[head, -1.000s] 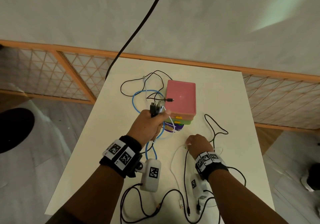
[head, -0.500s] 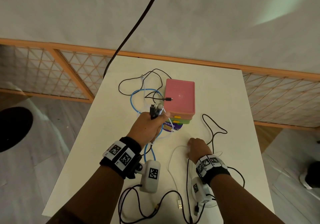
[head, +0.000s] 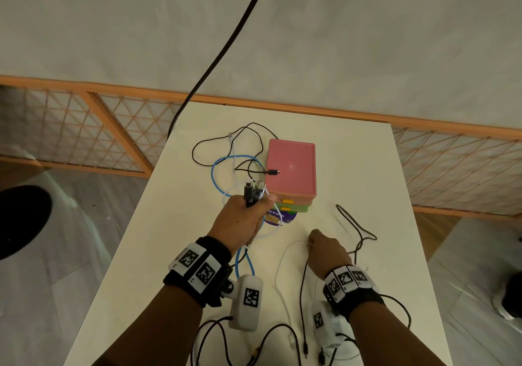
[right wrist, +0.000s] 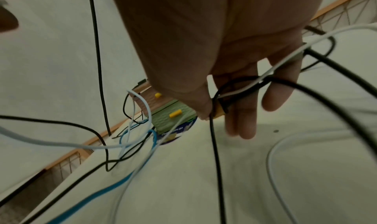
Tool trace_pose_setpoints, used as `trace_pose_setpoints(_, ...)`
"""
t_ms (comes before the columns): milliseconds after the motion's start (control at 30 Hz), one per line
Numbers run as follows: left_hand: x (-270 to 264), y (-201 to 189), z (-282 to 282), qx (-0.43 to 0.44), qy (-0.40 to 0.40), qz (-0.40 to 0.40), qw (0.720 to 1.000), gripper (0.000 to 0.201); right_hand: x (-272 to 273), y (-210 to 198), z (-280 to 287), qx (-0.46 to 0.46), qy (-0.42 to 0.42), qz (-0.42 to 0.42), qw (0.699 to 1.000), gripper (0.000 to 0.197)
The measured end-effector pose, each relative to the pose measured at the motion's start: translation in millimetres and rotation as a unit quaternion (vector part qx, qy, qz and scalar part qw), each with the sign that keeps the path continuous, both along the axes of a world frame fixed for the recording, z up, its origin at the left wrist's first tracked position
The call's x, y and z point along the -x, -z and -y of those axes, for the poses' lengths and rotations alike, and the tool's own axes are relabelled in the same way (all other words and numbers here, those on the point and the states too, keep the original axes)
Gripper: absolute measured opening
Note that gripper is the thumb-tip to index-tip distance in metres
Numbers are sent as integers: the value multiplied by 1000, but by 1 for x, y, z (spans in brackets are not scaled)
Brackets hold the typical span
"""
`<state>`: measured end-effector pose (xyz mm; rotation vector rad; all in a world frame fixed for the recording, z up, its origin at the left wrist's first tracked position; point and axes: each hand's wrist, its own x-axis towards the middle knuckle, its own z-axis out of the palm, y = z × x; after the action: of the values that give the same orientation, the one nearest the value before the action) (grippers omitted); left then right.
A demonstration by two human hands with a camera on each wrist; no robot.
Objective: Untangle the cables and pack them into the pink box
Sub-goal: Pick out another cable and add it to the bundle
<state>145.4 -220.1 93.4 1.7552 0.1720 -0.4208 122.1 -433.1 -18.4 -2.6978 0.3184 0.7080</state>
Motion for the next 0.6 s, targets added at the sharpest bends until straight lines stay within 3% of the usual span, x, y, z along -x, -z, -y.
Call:
trace_pose_setpoints(67,0,-1,1,5,-2,-1,1000,57,3,0,3,-41,13,45,998,22)
trace_pose_setpoints(200,-1,-5,3,19,-4,-3,1000,58,7,-2,5,-122,24,102,987,48)
trace_pose_setpoints(400,-1,-11,5,32,0,-2,999,54,5,-35,12,-285,39,49,957,79)
trace_pose_setpoints(500,-1,-12,6,31,4,-1,1000,56,2,-51,15,-272,-18,39,961,82)
trace_pose_setpoints(600,-2,-15,8,37,3,-8,999,55,-3,-62,15,-257,3,65,964,77)
